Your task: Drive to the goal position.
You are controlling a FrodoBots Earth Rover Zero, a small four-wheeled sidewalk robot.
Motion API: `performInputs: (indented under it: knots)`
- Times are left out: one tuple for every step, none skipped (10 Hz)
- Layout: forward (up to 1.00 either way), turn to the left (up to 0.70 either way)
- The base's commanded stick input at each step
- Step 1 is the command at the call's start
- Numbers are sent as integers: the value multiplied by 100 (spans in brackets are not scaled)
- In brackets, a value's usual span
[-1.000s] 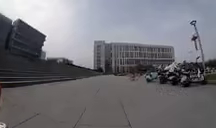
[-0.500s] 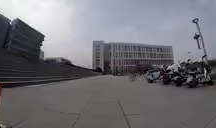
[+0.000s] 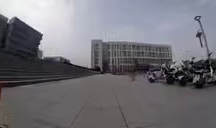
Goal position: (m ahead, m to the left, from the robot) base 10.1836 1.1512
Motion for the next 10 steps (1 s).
performInputs:
  knots:
    - [85, 0]
    - [85, 0]
    - [85, 0]
    - [85, 0]
    - [85, 0]
    - [85, 0]
    - [85, 0]
    - [85, 0]
    - [85, 0]
    - [85, 0]
